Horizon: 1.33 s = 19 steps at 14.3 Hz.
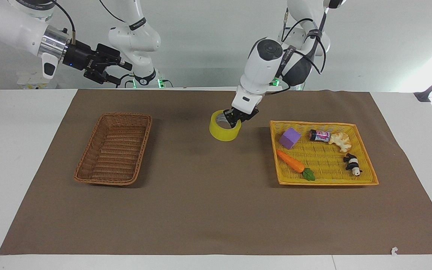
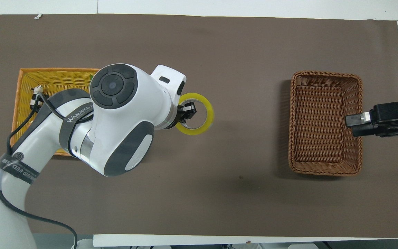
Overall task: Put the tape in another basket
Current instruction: 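Lift the tape with the left gripper while the right gripper approaches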
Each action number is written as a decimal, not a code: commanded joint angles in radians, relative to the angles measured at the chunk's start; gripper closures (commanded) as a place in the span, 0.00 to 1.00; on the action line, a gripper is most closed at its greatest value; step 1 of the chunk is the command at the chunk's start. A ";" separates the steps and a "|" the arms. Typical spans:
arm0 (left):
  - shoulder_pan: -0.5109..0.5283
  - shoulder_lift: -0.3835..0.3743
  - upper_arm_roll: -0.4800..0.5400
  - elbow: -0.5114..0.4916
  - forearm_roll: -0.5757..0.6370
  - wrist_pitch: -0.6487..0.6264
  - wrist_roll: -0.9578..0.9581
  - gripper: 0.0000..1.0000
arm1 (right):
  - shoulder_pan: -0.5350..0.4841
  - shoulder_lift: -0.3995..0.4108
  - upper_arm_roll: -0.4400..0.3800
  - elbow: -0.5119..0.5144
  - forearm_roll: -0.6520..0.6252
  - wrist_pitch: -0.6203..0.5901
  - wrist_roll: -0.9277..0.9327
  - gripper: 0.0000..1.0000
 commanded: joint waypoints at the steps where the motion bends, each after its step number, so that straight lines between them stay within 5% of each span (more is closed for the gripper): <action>1: -0.033 0.050 0.014 0.104 -0.002 -0.041 -0.018 1.00 | -0.003 -0.049 0.006 -0.120 0.109 0.047 -0.019 0.00; 9: -0.062 0.075 0.011 0.153 -0.019 -0.040 -0.018 1.00 | -0.003 -0.006 0.004 -0.209 0.249 0.033 -0.103 0.00; 19: -0.100 0.073 -0.001 0.182 -0.024 -0.049 -0.045 1.00 | 0.042 0.080 0.017 -0.240 0.248 0.128 -0.243 0.00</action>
